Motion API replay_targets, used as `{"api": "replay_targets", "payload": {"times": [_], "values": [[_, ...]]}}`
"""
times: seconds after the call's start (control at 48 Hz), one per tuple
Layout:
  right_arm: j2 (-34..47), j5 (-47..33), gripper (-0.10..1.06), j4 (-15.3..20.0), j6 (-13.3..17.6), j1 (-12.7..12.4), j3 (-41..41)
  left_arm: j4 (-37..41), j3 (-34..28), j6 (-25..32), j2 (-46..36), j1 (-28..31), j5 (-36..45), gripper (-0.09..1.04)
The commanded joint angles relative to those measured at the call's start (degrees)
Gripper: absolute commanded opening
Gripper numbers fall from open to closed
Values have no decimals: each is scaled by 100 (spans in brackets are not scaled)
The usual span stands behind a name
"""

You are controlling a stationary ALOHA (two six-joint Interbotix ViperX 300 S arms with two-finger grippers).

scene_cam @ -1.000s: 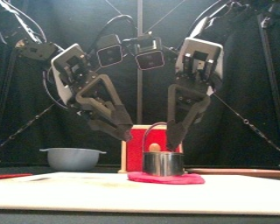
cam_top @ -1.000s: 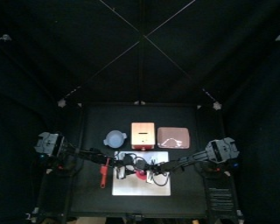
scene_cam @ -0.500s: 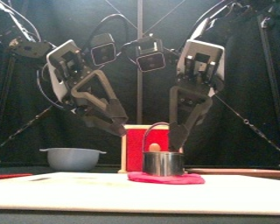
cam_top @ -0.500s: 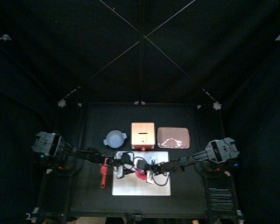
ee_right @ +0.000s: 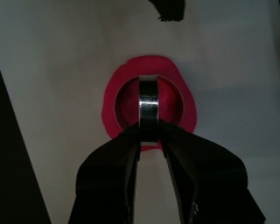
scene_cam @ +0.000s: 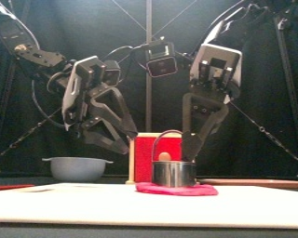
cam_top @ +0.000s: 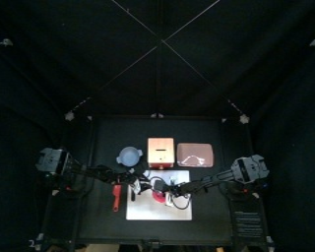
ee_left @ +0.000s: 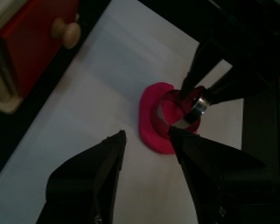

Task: Get the cutter from the drawer then cut the dough then place the extra dough in the bowl
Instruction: Cut the dough

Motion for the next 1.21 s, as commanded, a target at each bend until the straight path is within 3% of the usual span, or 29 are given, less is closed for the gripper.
{"api": "replay_targets", "payload": {"times": [0.021, 0.458, 0.812, 1.208], "values": [[-246, 0, 64, -18, -18, 0, -62, -396, -53, -9, -44, 44, -18, 83], [-264, 0, 64, -141, 0, 0, -79, -2215, -132, -26, -35, -35, 343, 83], [-264, 0, 65, -272, 18, 26, -105, -2883, -220, -35, 176, -211, 343, 83], [-281, 0, 64, -352, 18, 26, -167, -3015, -589, -35, 475, -255, 562, 83]]}}
